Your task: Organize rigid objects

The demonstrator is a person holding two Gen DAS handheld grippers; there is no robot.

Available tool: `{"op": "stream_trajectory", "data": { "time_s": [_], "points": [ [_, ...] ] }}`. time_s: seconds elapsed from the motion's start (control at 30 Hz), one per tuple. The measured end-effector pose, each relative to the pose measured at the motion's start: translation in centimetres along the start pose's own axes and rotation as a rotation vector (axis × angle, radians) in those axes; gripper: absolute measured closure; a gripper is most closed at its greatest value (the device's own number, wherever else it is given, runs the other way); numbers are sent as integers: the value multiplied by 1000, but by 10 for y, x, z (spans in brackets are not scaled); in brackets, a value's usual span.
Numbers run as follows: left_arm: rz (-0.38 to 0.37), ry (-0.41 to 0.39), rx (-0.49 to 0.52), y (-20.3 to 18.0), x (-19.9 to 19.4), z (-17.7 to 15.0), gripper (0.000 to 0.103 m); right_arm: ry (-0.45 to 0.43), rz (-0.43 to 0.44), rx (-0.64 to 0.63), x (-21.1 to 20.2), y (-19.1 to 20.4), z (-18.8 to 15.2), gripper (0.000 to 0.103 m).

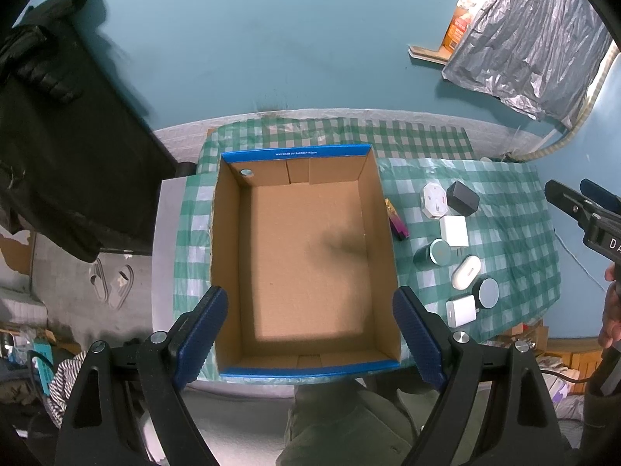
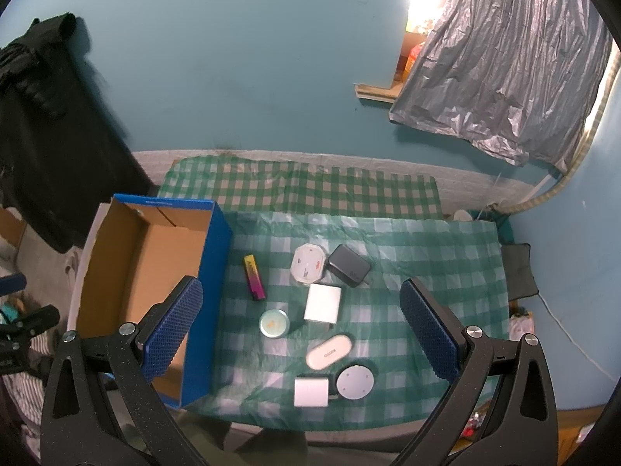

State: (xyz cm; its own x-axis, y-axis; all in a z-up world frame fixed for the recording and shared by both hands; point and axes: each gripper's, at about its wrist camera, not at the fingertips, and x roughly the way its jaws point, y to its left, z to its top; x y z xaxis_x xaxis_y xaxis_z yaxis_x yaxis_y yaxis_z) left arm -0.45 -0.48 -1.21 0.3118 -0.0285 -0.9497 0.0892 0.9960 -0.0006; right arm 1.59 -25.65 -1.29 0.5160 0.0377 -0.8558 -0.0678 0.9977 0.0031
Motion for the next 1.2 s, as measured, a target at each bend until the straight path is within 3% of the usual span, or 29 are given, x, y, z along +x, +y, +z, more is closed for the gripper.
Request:
{"op": "stream_trajectory", "data": {
  "time_s": [0.7,1.2],
  "points": [
    [4,12,4,1,1,-1,15,8,-4,1,1,0,-3,2],
    [86,73,7,46,37,15,15,99,17,1,29,-15,-16,2]
  ]
}}
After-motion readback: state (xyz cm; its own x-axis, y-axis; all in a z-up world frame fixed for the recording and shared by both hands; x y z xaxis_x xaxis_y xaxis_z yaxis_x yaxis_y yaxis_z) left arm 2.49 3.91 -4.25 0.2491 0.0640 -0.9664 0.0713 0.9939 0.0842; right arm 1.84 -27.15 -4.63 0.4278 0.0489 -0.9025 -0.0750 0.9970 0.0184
